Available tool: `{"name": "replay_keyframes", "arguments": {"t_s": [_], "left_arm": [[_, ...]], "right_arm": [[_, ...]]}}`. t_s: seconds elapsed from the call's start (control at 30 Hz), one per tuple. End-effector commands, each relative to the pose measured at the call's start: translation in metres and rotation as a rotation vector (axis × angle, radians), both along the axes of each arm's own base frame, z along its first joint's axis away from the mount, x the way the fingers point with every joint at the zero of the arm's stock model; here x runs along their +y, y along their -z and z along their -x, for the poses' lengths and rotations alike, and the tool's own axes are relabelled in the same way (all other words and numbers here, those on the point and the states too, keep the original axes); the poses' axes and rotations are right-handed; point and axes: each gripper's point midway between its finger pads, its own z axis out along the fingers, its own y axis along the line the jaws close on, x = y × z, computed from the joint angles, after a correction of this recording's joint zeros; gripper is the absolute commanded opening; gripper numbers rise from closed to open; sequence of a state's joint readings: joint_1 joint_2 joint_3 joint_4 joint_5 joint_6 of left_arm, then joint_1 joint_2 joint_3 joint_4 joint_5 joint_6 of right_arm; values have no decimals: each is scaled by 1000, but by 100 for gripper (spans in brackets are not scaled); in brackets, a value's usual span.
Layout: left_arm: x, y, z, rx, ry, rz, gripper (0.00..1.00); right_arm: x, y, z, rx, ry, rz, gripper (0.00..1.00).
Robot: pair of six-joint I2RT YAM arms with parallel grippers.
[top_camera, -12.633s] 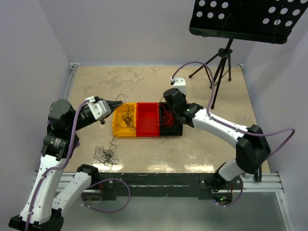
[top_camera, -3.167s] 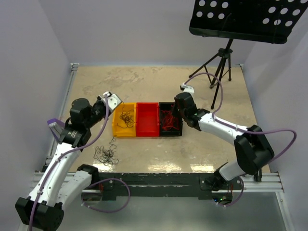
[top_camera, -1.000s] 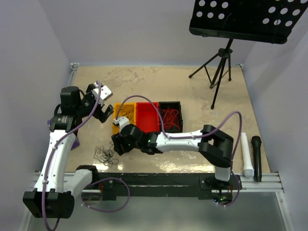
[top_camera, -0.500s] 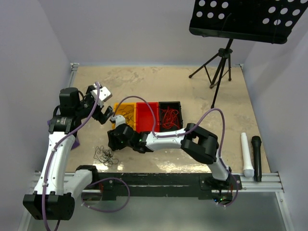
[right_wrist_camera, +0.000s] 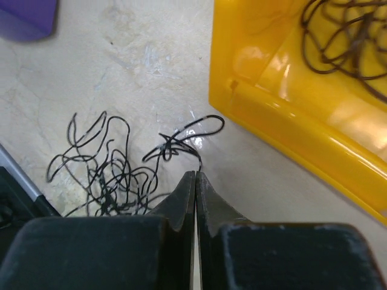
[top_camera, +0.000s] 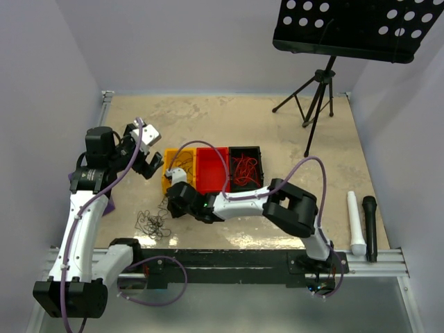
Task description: Untangle the cables
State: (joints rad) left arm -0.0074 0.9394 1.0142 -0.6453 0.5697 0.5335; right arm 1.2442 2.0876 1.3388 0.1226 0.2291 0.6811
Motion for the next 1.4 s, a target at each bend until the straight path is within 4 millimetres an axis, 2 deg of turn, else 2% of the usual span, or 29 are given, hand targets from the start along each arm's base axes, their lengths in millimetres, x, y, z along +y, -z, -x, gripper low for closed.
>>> {"name": "replay_keyframes", "arguments": {"t_s": [0.0, 0.1, 0.17, 0.23, 0.3, 0.37, 0.43, 0.5, 0.67, 0.87, 1.17, 1.3, 1.37], "left_arm": [[1, -18, -3, -57, -13, 10, 88], [0, -20, -1, -67, -5, 11, 88], [0, -21, 0, -72, -5, 8, 87], [0, -22, 0, -79, -3, 8, 87], [1, -21, -2, -68, -16, 13, 87], [2, -19, -3, -58, -25, 16, 87], [2, -18, -2, -53, -26, 18, 87], [2, -17, -2, -57, -24, 14, 87], [4, -16, -2, -63, -29, 4, 87], [0, -14, -2, -52, -19, 20, 87], [1, -12, -1, -49, -16, 16, 87], [0, -11, 0, -43, -15, 18, 87], [0, -10, 1, -40, -15, 18, 87]], "right_arm": [[-15, -82, -2, -98, 70, -117, 0], [-34, -114, 1, -129, 104, -158, 0], [-42, -119, 3, -133, 106, -170, 0], [-38, -105, 6, -118, 82, -141, 2], [-30, -87, 9, -94, 57, -117, 24], [-20, -74, 12, -76, 43, -117, 37], [-13, -62, 8, -68, 51, -105, 43], [-3, -59, 3, -68, 70, -104, 46], [15, -49, -4, -66, 86, -105, 46], [29, -46, -13, -89, 104, -144, 42], [37, -25, -14, -80, 98, -133, 37], [39, -20, -15, -79, 104, -118, 28], [37, -25, -15, -85, 106, -127, 21]]}}
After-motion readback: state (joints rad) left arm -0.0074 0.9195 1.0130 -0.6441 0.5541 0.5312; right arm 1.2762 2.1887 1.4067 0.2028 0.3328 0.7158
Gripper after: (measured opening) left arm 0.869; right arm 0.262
